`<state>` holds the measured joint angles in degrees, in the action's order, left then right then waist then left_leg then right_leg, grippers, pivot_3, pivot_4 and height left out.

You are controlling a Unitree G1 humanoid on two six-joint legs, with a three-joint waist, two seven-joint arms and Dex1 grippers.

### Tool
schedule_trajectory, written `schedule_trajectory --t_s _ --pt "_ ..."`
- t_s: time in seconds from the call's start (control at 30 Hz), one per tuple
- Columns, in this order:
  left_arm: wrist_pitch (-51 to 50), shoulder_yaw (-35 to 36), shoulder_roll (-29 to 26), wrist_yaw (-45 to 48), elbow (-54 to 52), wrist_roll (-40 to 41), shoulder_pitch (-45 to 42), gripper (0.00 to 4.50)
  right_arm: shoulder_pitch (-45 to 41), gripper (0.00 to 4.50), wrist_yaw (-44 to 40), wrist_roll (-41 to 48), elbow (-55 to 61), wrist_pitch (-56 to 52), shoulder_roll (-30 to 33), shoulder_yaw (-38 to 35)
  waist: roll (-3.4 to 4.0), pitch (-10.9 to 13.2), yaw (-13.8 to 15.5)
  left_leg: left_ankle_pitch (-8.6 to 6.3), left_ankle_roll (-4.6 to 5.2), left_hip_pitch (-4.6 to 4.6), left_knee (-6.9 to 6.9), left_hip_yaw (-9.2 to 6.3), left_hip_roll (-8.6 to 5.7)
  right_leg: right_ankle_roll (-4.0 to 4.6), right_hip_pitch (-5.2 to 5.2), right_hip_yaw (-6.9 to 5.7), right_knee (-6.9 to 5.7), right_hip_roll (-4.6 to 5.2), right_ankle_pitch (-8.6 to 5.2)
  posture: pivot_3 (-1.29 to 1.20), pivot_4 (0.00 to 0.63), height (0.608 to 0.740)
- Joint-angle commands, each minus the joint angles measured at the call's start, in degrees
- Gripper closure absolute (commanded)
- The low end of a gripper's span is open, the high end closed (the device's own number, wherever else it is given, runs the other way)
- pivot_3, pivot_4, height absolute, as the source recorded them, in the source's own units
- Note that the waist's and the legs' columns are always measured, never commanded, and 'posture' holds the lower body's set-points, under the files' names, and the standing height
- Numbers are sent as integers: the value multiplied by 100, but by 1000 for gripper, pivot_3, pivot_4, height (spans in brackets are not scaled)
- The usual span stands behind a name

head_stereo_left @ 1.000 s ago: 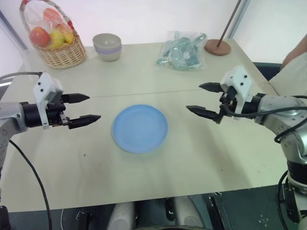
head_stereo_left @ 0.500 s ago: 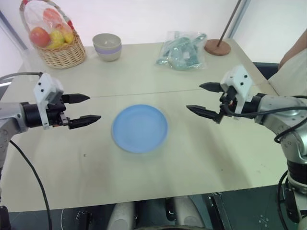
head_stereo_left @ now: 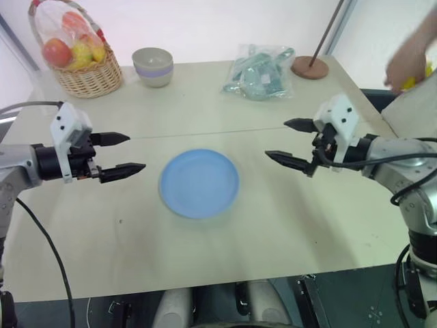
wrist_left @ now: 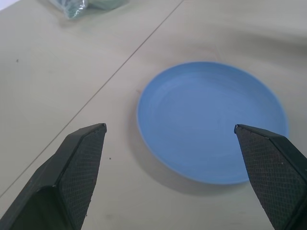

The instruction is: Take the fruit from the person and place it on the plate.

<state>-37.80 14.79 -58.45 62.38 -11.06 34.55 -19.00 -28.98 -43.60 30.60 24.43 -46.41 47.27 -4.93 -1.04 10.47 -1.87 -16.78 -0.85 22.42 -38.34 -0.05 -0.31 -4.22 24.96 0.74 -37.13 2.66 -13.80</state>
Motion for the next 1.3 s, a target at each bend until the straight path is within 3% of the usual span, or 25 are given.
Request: schedule_trajectory --t_s 0.03,0.4,0.7,0.9,1.3 --pt "95 76 -40 25 -30 18 -165 0 -7 47 60 71 228 0 76 -249 0 0 0 0 0 0 0 0 0 0 0 0 0 0 0 0 150 740" --pt "122 88 -15 -11 15 -17 -226 0 -85 47 516 162 355 -106 -192 -347 -1 0 47 0 0 -1 -1 0 0 0 0 0 -2 -1 0 0 150 740" --pt "162 24 34 -53 -3 -20 -205 0 -992 47 2217 0 404 -391 -1319 -468 -1 -1 89 0 0 -3 -6 0 1 1 0 1 -8 -2 0 0 150 740" --pt "189 -60 55 -38 35 -48 -266 0 -1268 47 2842 -77 527 -435 -1752 -419 -1 -1 105 0 0 0 -5 1 -1 1 0 1 -5 0 0 0 150 740" --pt "143 -54 29 -84 -63 -7 -209 0 -1496 47 2986 -435 56 -3 -2177 -21 -1 -1 81 0 0 -1 -5 1 0 1 0 1 -7 -1 0 0 150 740"
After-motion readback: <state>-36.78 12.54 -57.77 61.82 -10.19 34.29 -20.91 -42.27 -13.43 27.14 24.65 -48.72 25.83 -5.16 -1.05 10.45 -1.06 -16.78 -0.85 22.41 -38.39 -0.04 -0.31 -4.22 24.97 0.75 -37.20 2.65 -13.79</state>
